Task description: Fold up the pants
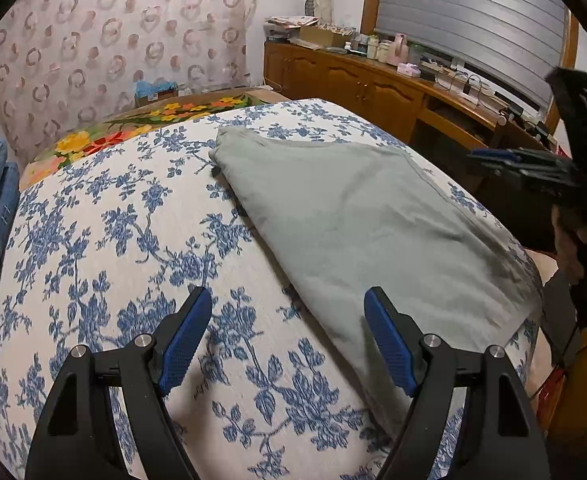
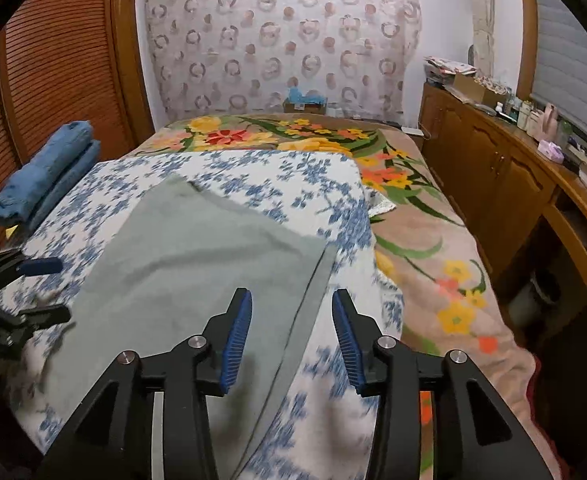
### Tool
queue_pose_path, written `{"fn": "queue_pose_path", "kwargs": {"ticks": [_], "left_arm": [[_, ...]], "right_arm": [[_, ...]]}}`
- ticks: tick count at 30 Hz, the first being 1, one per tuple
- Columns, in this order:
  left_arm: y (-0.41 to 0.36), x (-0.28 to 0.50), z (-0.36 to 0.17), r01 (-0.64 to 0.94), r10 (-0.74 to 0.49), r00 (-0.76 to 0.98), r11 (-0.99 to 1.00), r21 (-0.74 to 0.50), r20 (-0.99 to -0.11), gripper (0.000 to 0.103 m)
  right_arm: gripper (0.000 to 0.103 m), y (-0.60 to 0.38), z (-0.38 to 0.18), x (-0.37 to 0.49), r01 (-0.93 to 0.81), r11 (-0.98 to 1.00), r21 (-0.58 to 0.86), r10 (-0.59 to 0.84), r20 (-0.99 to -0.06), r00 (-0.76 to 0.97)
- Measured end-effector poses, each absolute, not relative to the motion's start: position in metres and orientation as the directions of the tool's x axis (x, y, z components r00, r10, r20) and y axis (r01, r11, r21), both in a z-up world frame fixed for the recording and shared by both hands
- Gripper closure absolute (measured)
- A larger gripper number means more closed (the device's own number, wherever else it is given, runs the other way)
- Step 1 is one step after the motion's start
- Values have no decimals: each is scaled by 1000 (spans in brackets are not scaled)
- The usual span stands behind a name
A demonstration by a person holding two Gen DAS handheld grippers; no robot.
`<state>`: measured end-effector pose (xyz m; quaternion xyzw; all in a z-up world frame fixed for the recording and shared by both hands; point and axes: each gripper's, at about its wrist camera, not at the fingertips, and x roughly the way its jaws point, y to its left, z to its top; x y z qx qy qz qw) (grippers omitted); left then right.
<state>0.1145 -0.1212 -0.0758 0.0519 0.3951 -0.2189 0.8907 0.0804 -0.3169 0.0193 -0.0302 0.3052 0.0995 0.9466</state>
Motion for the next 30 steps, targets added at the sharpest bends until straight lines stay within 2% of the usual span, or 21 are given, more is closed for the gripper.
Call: {"fn": "queue_pose_path", "kwargs": {"ticks": [16,25,30], "left_arm": [[-120,70,-85,465,-390,552,878,-116,-737,24],[-124,51,-90,479,-424,536,865,-150,-731,47],[-131,44,-88,502,-448,522,849,-163,-726,48]], "right_arm": [[59,-305,9,10,-214,977,-4,166,-618,768],[59,-303,0,2,-219,975,47,197,-645,738],[59,-303,-2,0,-217,975,56,200,-651,732]]}}
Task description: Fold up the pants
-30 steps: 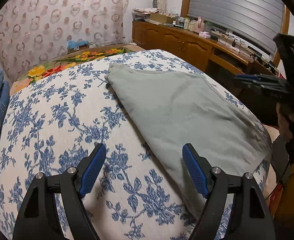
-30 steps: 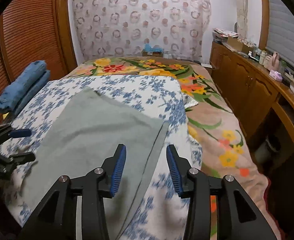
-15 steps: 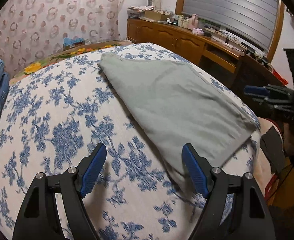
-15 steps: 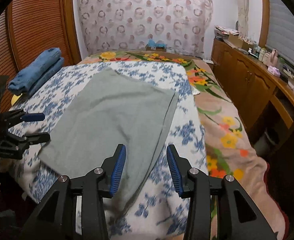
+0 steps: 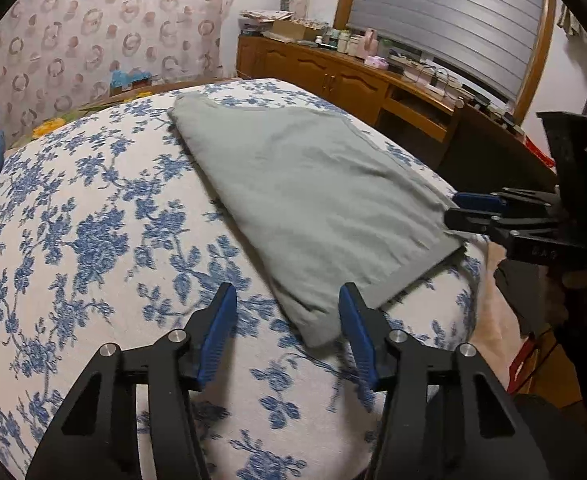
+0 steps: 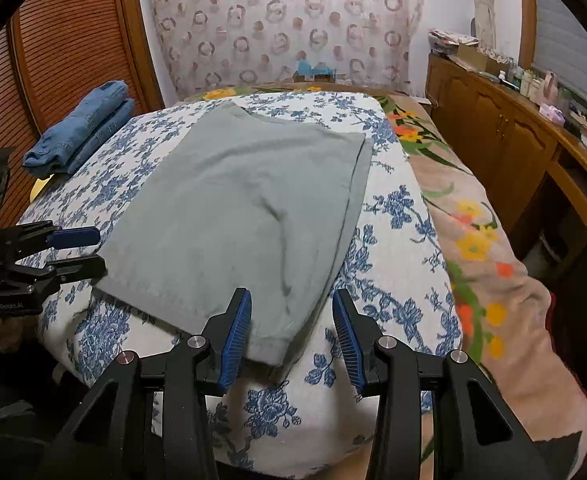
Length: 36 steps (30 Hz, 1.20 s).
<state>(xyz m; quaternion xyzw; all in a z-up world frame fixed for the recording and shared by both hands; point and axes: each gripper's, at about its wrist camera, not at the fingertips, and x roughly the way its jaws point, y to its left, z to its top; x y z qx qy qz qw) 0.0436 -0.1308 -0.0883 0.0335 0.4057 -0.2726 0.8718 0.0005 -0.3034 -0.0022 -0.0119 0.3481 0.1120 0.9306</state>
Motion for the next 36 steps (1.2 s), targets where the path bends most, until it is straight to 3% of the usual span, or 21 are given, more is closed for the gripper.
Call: {"fn": "queue_pose_path", "kwargs": {"ticks": [3,5,11,28,33,36], "left_arm": [[-134,40,-89,518,-464,512,838,-171,-723,48],[-136,40,-91,523,-472,500,833,-181,-726,62],[-142,36,-93,539,-480,487,822,-181,-730,73],[-140,37,-95,533,-489,488,823,-197,-723,74],[-136,41,-94,531,-513,472,815,-233,-717,84],[-132,43,-88,524,-524,479,814,-249,-704,90]], "right_arm": [[59,-302,-5,2,-214,975,63,202,-654,729],[59,-302,-5,3,-210,975,70,204,-654,728],[59,-300,-9,1,-215,973,86,218,-652,726],[59,-298,-15,-2,-181,973,141,228,-668,708],[89,-296,-16,-3,-231,955,186,296,-664,687],[92,-297,-14,-3,-245,948,204,318,-649,691]]}}
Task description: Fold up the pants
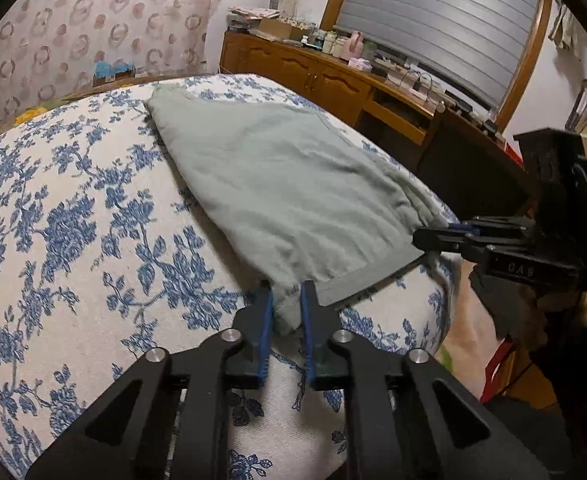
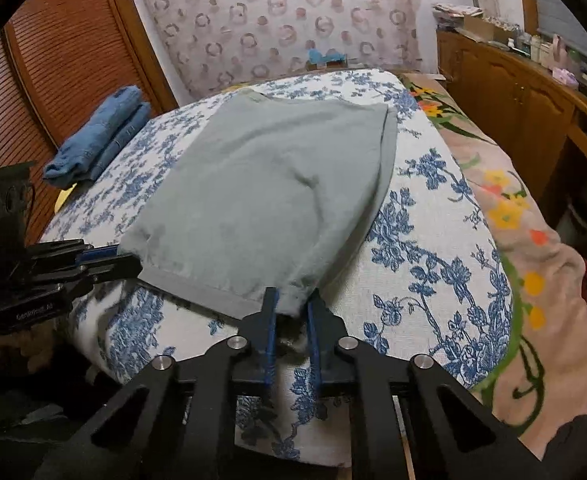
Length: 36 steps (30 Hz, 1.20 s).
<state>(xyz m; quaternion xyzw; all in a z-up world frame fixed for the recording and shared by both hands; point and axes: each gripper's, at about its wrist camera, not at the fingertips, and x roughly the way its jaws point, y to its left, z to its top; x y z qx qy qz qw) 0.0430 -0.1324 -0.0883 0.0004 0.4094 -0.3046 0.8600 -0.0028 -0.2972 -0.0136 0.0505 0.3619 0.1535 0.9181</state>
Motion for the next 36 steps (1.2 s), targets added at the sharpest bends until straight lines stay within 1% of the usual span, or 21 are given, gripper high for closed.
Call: {"fn": "queue_pose_path", "kwargs": {"ticks": [6,10,15,21,23,26,29,32,36], "left_arm": [[-126,40,-54,538,-545,543,810,-233,-638,91],[-118,42,-27,541,-550,590,813,-217,-591,92],[-101,45,18,541,-553,659,819,-190,-510,93],[-71,51,75,508,-513,752,851,-133,-415,93],[-57,52,93,481,-482,789,870,-104,-381,93],[-41,54,108,448,-443,825,891,-70,-351,93],[-29,64,103,419,-408,839,906,-49,-361,93],[-17,83,83,395,-382,832,917,-55,-402,93],[-4,106,51,368,-372,813,924,-99,-449,93]], "right_arm": [[93,-298,9,-9,-264,946,187,323,-574,752],[93,-300,36,-13,-295,938,182,346,-504,791],[94,-294,72,-21,-342,930,136,367,-418,831],[94,-274,124,-26,-414,907,79,418,-302,857],[94,-263,142,-26,-445,894,60,444,-261,857],[94,-244,160,-25,-480,877,26,474,-222,852],[94,-227,160,-11,-524,852,8,511,-229,828],[94,-215,147,16,-550,835,7,530,-272,803],[94,-210,126,52,-567,824,28,541,-341,769]]}}
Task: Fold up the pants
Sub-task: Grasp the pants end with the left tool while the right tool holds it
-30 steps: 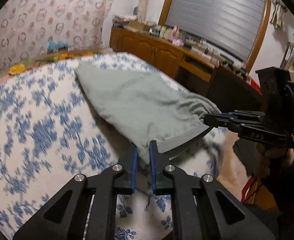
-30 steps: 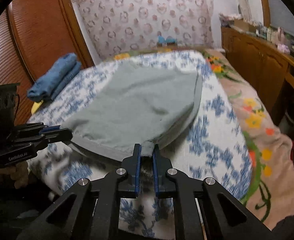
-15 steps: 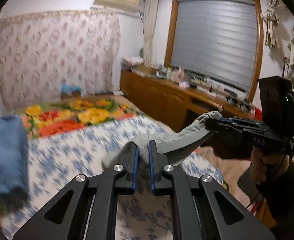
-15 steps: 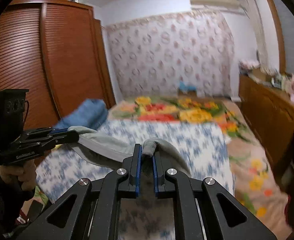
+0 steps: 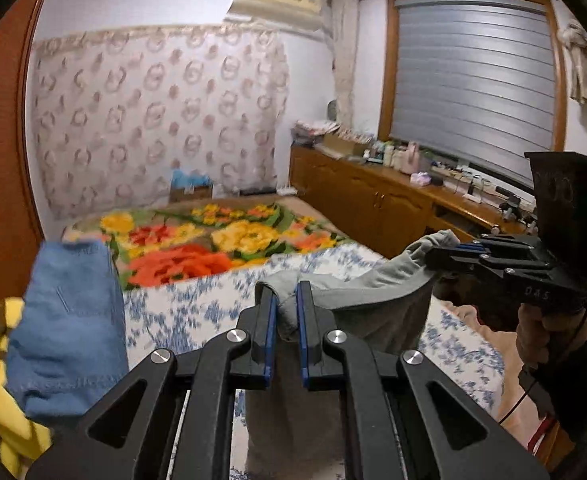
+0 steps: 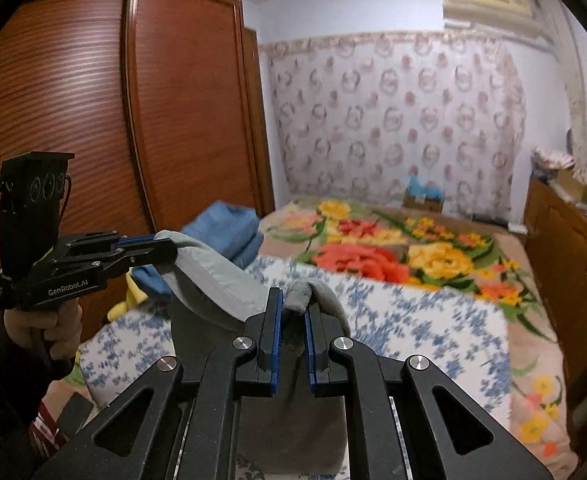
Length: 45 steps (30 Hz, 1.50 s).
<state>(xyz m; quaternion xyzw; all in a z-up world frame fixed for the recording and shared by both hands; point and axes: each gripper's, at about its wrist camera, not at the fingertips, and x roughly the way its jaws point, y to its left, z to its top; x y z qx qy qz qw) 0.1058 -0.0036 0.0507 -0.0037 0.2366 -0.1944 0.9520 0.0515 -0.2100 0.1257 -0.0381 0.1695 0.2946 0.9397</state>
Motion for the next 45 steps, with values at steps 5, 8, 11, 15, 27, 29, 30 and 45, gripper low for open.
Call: {"fn": "queue_pose_path", "kwargs": {"ticks": [5,8,11,15,27,29,30,45], "left_arm": [[0,134,35,351,-370,798,927,-132,-475,93],[1,156,47,339,-358,808,932,-128,-467,93],[-1,174,75,334,-340,833,938,-93,-437,93],[-7,184,115,332,-321,875,943,-33,-363,93],[-5,151,65,366,-323,822,931,-1,-470,93],[-3,141,43,367,-326,796,930,-22,-509,93],[-3,136,35,368,-330,784,929,-35,-526,93],[-9,57,-29,403,-385,690,908,-116,-612,93]], "right_arm": [[94,-202,119,96,-565,824,50,536,-393,747],[94,-200,134,117,-551,834,43,520,-398,756],[94,-188,161,143,-533,846,19,502,-368,783],[94,-176,191,170,-507,861,-20,481,-288,828],[94,-160,170,148,-502,864,-34,456,-370,809],[94,-152,151,144,-512,859,-25,453,-432,780],[94,-148,142,141,-519,854,-21,454,-458,765],[94,-162,73,78,-528,847,55,442,-625,643]]}}
